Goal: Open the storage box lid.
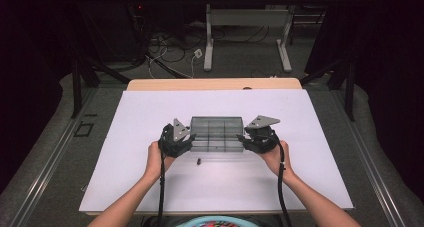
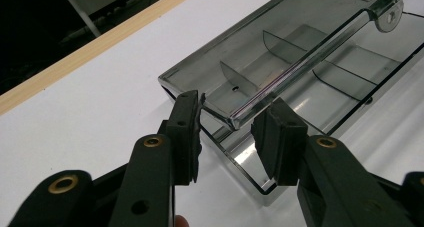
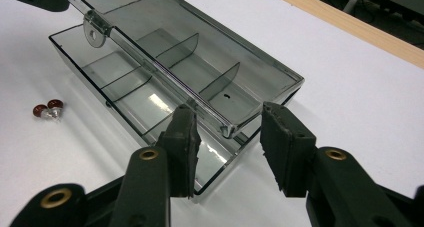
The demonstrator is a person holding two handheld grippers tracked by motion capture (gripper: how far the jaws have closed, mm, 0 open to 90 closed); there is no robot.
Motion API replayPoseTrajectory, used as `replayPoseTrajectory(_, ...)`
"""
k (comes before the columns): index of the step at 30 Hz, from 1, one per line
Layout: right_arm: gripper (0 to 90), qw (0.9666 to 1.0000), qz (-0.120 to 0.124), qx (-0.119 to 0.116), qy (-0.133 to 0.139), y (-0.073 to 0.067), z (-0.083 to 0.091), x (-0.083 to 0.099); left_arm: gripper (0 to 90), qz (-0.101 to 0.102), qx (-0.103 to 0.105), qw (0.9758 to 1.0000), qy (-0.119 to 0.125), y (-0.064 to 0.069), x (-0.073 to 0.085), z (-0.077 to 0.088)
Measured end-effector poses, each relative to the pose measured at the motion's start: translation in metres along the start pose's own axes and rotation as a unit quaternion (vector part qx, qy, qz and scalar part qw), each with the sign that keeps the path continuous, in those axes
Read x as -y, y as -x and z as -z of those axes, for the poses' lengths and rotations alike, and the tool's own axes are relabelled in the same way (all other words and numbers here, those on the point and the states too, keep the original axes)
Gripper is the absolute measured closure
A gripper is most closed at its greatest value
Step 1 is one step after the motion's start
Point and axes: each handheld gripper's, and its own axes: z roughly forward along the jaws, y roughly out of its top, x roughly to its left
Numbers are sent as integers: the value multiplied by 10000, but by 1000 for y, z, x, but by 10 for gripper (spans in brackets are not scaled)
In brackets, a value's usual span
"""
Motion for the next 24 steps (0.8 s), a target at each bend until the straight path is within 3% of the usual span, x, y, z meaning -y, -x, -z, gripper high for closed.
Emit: replayPoseTrajectory(24,611,10000,15,-17,19,3,1,0,635,99,37,9999,26,0,0,1)
